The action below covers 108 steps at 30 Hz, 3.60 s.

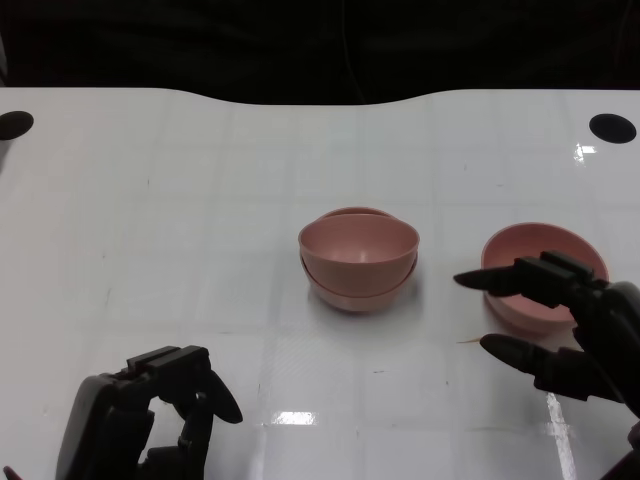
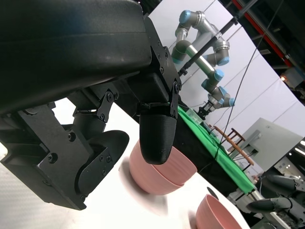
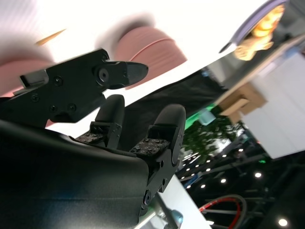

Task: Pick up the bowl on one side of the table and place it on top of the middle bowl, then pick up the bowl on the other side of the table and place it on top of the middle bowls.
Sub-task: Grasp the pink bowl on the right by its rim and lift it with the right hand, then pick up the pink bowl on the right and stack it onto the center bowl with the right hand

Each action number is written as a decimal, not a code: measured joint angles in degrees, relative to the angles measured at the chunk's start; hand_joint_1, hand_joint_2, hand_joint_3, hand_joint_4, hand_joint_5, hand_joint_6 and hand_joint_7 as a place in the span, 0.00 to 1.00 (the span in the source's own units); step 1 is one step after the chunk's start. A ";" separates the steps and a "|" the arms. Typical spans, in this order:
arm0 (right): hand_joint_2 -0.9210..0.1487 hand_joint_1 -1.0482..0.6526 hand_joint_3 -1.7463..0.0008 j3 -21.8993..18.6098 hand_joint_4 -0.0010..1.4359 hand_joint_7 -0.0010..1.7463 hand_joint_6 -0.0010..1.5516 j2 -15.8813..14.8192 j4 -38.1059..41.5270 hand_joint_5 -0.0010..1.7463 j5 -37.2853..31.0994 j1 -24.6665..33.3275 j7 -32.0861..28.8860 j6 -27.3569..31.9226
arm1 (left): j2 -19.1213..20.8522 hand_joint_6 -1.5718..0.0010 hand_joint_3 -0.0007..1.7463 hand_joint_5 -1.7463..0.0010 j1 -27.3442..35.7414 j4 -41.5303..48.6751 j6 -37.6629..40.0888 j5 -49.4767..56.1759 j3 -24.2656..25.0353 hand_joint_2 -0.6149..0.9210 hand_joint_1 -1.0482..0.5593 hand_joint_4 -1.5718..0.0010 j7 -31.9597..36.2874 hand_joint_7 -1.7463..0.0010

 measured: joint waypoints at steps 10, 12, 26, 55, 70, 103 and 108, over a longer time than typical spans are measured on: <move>0.06 0.34 1.00 0.83 0.17 0.09 0.26 -3.05 -10.47 0.34 -12.96 1.31 -0.68 16.95 | -0.14 0.47 0.86 0.04 0.00 -0.01 0.00 0.12 0.50 0.60 0.69 0.46 -0.28 0.16; 0.06 0.32 1.00 1.65 0.17 0.08 0.27 -3.87 -12.15 0.32 -16.28 1.30 -0.16 20.80 | -0.14 0.48 0.86 0.04 0.02 -0.04 0.00 0.10 0.53 0.60 0.69 0.46 -0.43 0.16; 0.08 0.30 1.00 11.91 0.27 0.01 0.28 -6.03 -10.96 0.17 -31.69 -6.27 8.97 42.97 | -0.25 0.49 0.85 0.02 1.14 -1.03 0.22 0.27 1.50 0.62 0.70 0.48 -1.17 0.16; 0.08 0.56 0.96 22.73 0.60 0.57 0.62 -9.35 18.84 1.00 -25.65 -20.97 -9.67 32.64 | -0.51 0.50 0.84 0.02 1.16 -2.11 1.15 0.52 1.91 0.63 0.69 0.49 -2.73 0.14; 0.32 0.56 0.63 22.33 0.65 0.87 0.52 -8.72 9.45 1.00 -22.31 -24.24 -12.06 30.01 | -0.50 0.50 0.87 0.02 0.18 -0.85 1.20 0.46 1.94 0.61 0.70 0.48 -3.20 0.15; 0.37 0.54 0.58 25.45 0.61 0.31 0.63 2.62 28.04 0.77 -11.10 -38.12 -2.75 14.35 | -0.53 0.47 0.88 0.06 -0.81 1.13 2.57 0.53 1.83 0.59 0.66 0.45 -3.85 0.17; 0.03 0.40 0.94 26.28 0.45 0.01 0.49 2.58 29.49 0.23 -11.56 -38.15 -2.60 14.12 | -0.56 0.47 0.88 0.06 -0.88 1.14 2.60 0.71 1.81 0.58 0.65 0.45 -3.91 0.17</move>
